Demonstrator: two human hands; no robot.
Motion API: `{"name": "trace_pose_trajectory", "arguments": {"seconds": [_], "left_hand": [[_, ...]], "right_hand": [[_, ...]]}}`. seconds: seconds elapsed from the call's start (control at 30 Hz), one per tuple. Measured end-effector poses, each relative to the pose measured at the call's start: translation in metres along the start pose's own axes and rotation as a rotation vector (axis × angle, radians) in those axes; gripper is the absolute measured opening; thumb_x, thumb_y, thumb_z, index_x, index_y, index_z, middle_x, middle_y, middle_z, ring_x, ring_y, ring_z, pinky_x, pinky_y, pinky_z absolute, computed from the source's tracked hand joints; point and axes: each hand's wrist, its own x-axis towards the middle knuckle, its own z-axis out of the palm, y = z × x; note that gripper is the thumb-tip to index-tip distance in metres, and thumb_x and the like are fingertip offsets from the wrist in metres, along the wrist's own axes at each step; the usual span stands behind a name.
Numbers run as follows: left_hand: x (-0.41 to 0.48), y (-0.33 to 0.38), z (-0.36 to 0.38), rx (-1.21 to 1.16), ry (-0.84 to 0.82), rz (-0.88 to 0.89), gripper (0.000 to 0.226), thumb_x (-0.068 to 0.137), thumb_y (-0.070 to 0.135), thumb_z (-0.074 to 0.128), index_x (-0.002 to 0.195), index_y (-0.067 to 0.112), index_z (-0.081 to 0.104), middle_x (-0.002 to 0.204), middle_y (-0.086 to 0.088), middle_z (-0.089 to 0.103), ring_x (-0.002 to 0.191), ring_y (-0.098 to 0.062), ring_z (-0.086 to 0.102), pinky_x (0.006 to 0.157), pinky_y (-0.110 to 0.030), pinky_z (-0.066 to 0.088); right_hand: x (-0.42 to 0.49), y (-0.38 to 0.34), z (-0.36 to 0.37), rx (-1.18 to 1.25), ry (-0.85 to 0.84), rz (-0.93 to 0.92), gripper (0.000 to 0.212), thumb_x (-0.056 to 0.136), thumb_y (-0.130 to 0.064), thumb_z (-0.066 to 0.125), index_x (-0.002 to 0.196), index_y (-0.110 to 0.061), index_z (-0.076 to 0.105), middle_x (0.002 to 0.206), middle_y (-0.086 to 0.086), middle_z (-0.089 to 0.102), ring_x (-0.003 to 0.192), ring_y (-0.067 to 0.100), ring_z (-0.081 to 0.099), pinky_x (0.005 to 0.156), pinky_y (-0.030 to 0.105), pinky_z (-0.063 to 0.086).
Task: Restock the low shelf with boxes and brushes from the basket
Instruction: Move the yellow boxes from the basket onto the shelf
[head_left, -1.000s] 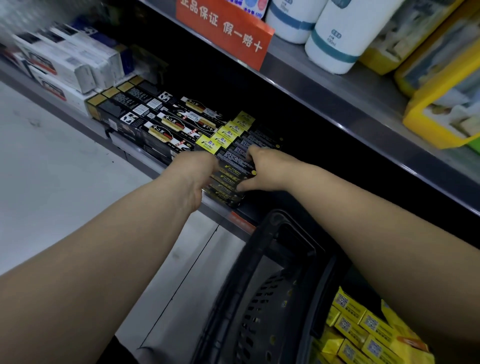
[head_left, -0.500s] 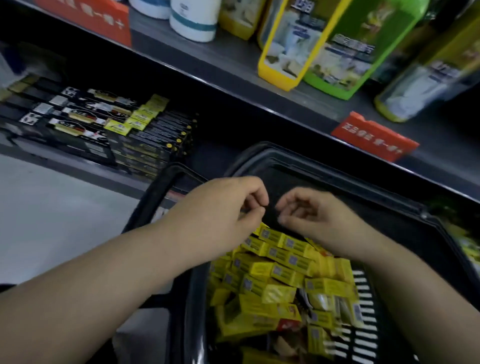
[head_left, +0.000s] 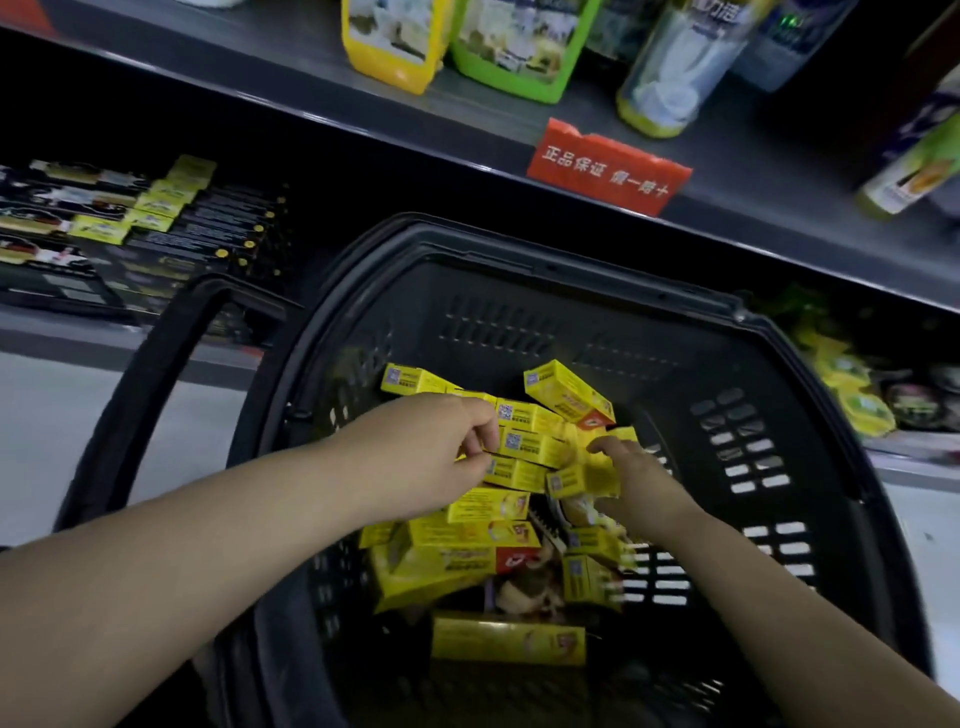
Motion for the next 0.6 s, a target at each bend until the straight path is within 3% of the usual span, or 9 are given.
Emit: {"name": "trace_pose_trajectory", "arguments": {"seconds": [0.17,0.27,0.37,0.47,0.6], "left_hand": [[0.006,0.004,0.005,-0.113,-0.034,-0.061,0.016,0.09,0.025,0.053,0.105,0.025,0.059,0.098,0.015,0.061,0.091,-0.012,0.062,0.083,-0.036,0.05],[0.012,0.006,0.009,-0.247,-0.021,-0.113,0.019,0.092,0.024,0.053,0.11,0.024,0.059,0.105,0.012,0.059,0.095,-0.008,0.059,0.087,-0.033,0.05],[0.019,0.01,0.015,-0.365,-0.059,-0.164,0.028,0.094,0.029,0.051,0.121,0.022,0.055,0.117,0.009,0.058,0.106,-0.006,0.055,0.091,-0.024,0.045],[0.022,0.019,0.024,-0.602,-0.147,-0.222,0.018,0.095,0.037,0.047,0.108,0.033,0.059,0.108,0.017,0.063,0.101,0.001,0.057,0.085,-0.016,0.044],[0.025,0.021,0.034,-0.763,-0.218,-0.29,0.019,0.094,0.039,0.047,0.102,0.034,0.064,0.1,0.011,0.072,0.095,-0.005,0.066,0.085,-0.024,0.049]], "right_hand": [[-0.003,-0.004,-0.019,0.101,-0.049,-0.014,0.044,0.078,-0.038,0.073,0.116,-0.025,0.055,0.11,-0.002,0.061,0.094,0.02,0.062,0.078,0.036,0.054],[-0.026,-0.016,-0.038,0.349,-0.005,-0.084,0.04,0.08,-0.034,0.072,0.115,-0.023,0.057,0.105,-0.007,0.061,0.098,0.014,0.063,0.081,0.036,0.055],[-0.053,-0.032,-0.054,0.745,0.045,-0.094,0.043,0.083,-0.03,0.067,0.123,-0.026,0.053,0.096,0.0,0.069,0.089,0.023,0.067,0.087,0.041,0.053],[-0.071,-0.049,-0.058,1.062,0.025,-0.082,0.041,0.089,-0.027,0.059,0.123,-0.043,0.042,0.091,0.004,0.073,0.079,0.02,0.071,0.076,0.028,0.057],[-0.076,-0.057,-0.056,1.174,0.054,-0.038,0.028,0.092,-0.022,0.056,0.119,-0.027,0.05,0.089,0.008,0.073,0.072,0.017,0.07,0.07,0.024,0.058]]}}
